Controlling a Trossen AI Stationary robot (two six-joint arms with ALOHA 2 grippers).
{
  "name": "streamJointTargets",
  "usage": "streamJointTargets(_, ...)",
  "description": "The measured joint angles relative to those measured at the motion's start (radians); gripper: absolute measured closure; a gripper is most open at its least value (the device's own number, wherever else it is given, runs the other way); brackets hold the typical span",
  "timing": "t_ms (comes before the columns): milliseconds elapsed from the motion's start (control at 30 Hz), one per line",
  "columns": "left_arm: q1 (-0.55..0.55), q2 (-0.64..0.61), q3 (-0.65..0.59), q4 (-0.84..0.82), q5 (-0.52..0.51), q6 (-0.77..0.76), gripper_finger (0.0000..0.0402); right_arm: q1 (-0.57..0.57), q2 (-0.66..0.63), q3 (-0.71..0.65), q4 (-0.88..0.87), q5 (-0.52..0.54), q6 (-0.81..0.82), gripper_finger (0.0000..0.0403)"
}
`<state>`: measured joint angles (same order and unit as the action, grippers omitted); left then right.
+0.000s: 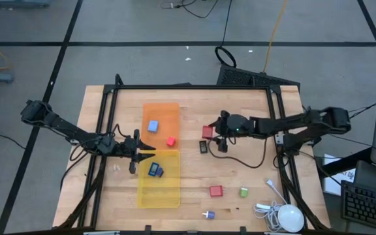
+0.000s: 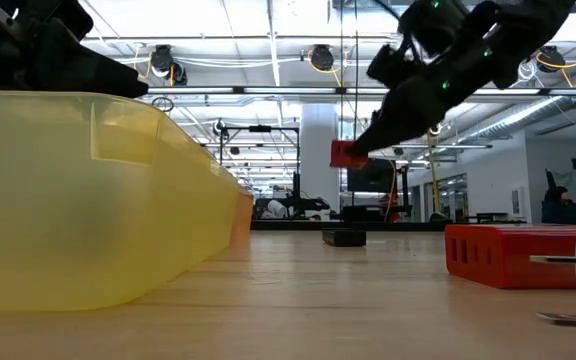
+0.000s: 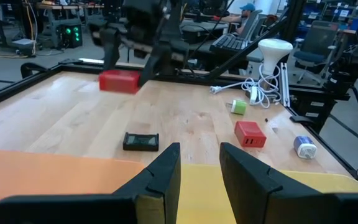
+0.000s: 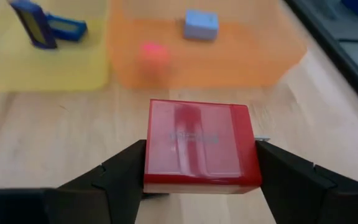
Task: Sort adapters and digital timers
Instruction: Put the top red adapter into the orange bin
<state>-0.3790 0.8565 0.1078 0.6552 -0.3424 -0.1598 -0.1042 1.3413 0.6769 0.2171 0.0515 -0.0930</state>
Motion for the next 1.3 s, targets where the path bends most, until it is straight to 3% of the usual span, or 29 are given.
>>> streamJointTargets(133, 0.000, 0.000, 0.000, 0.033, -0.013, -0.064, 0.0286, 0.033, -0.035, 0.000, 0.001, 0.001, -0.011, 0.0145)
streamJointTargets(333, 0.029, 0.000, 0.000, 0.055, -0.160, -0.344, 0.0286, 0.070, -0.037, 0.000, 0.048, 0.004, -0.058, 0.0141)
streamJointTargets(433, 0.066, 0.003, 0.000, 0.039, -0.183, -0.439, 0.0276, 0.081, -0.038, 0.000, 0.062, 0.024, -0.074, 0.0142)
streamJointTargets(600, 0.134, 0.044, 0.000, 0.046, -0.183, -0.596, 0.0215, 0.103, -0.038, 0.000, 0.063, 0.127, -0.110, 0.0142)
streamJointTargets(767, 0.189, 0.130, 0.016, 0.114, -0.209, -0.748, 0.0146, 0.118, -0.038, 0.000, 0.097, 0.164, -0.151, 0.0141)
streamJointTargets(967, 0.220, 0.282, 0.131, 0.125, -0.142, -0.762, 0.0113, 0.155, -0.038, 0.000, 0.142, 0.246, -0.239, 0.0142)
streamJointTargets(1300, 0.265, 0.577, 0.418, 0.123, -0.095, -0.673, 0.0141, 0.195, -0.038, 0.001, 0.170, 0.292, -0.293, 0.0143)
